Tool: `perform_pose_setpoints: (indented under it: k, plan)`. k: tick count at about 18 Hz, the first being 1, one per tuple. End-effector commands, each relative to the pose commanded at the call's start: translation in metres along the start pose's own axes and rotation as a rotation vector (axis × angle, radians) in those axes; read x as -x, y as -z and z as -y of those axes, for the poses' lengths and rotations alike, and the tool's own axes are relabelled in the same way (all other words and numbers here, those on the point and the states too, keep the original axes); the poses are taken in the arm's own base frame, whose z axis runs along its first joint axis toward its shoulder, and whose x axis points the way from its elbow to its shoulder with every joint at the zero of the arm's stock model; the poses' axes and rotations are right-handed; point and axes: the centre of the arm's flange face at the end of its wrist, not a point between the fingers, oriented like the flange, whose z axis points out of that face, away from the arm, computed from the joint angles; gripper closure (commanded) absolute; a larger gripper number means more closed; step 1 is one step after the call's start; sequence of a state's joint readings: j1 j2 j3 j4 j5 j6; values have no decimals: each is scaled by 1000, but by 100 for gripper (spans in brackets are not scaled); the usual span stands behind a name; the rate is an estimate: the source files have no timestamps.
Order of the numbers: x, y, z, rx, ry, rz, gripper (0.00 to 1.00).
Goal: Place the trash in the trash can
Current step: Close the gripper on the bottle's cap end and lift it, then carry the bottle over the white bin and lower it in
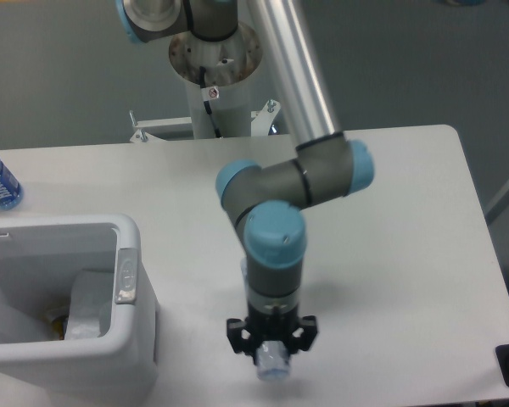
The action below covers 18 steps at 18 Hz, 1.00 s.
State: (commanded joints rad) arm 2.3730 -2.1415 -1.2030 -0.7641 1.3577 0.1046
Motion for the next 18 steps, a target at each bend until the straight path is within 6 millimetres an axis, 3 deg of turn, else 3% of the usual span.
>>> perform_pose_setpoints:
  k: [4, 7, 9, 11, 13, 15, 18]
  plan:
    - [-16, 76, 44, -227, 34, 5, 44]
    - [-37, 128, 60, -309, 18, -27, 44]
    - [-64, 154, 61, -337, -10, -82, 44]
    - [-101, 169, 57, -349, -47, -117, 44]
    - [-124, 181, 54, -359, -77, -136, 44]
    - [-173, 185, 46, -359, -130, -184, 44]
    - [-220, 182, 31, -338, -175, -234, 44]
